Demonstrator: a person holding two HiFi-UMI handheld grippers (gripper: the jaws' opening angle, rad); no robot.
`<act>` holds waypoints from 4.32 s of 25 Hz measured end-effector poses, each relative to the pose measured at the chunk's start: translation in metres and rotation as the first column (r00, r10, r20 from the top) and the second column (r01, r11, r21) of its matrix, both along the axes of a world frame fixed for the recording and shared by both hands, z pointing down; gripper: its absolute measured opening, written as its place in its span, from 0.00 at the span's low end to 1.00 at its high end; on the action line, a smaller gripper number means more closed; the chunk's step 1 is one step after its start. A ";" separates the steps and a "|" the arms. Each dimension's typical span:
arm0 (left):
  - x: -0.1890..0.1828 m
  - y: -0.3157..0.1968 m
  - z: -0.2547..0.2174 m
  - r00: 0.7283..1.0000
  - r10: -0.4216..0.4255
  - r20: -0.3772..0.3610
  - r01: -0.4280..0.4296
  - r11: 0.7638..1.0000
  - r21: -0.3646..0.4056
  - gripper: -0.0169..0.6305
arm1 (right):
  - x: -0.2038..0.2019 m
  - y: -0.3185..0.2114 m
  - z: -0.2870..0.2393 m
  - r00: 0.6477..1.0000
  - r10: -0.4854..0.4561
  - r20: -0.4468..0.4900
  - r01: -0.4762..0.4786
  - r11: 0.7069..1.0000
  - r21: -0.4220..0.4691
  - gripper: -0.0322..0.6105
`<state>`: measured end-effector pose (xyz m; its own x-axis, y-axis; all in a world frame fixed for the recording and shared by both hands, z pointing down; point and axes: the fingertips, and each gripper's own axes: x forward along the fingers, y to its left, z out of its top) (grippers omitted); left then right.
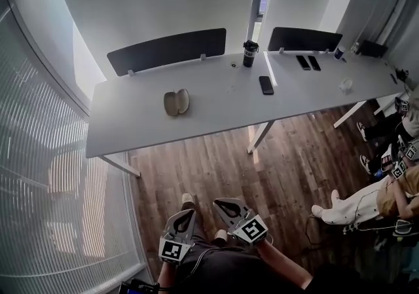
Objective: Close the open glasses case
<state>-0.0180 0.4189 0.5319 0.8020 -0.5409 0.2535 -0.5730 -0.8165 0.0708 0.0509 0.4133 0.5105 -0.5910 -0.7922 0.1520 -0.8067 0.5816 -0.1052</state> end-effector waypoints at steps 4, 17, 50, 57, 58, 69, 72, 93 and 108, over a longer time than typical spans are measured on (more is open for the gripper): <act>0.010 -0.017 0.007 1.000 0.014 -0.003 -0.014 0.999 0.030 0.04 | 0.010 -0.015 0.007 1.000 0.006 -0.027 -0.006 1.000 0.002 0.05; 0.039 -0.099 -0.002 0.997 0.064 -0.032 -0.063 0.997 0.048 0.04 | 0.032 -0.096 -0.015 0.997 0.072 -0.041 -0.070 0.997 0.034 0.05; -0.035 -0.317 0.011 0.999 0.030 -0.034 -0.028 0.998 0.048 0.04 | -0.045 -0.308 -0.005 0.997 0.017 -0.076 -0.020 0.999 -0.048 0.05; -0.039 -0.370 0.020 0.997 0.069 -0.025 -0.069 0.997 0.027 0.04 | -0.041 -0.359 0.001 0.995 0.061 -0.074 -0.065 0.996 -0.057 0.05; -0.039 -0.377 0.021 0.997 0.069 -0.022 -0.068 0.997 0.026 0.04 | -0.040 -0.365 0.000 0.996 0.064 -0.067 -0.067 0.997 -0.048 0.05; -0.017 -0.418 0.042 0.999 0.052 0.001 -0.052 0.998 -0.022 0.04 | -0.010 -0.405 0.023 0.997 0.064 -0.036 -0.067 0.993 -0.093 0.05; -0.007 -0.436 0.054 0.999 0.019 0.027 -0.018 0.999 -0.043 0.04 | 0.006 -0.424 0.028 0.999 0.033 -0.025 -0.035 0.995 -0.095 0.05; 0.025 -0.525 0.161 0.969 -0.116 0.218 0.176 0.943 -0.284 0.04 | 0.116 -0.534 0.138 0.996 -0.059 -0.068 0.038 0.960 -0.277 0.05; 0.014 -0.548 0.229 0.969 0.056 0.241 0.059 0.893 -0.446 0.04 | 0.117 -0.570 0.198 0.991 0.060 -0.116 -0.106 0.888 -0.447 0.05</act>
<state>-0.0040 -0.1292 0.7612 0.6841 -0.3246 0.6532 -0.6205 -0.7297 0.2873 0.1683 -0.1569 0.7084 -0.4904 -0.6701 0.5572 -0.8695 0.4201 -0.2599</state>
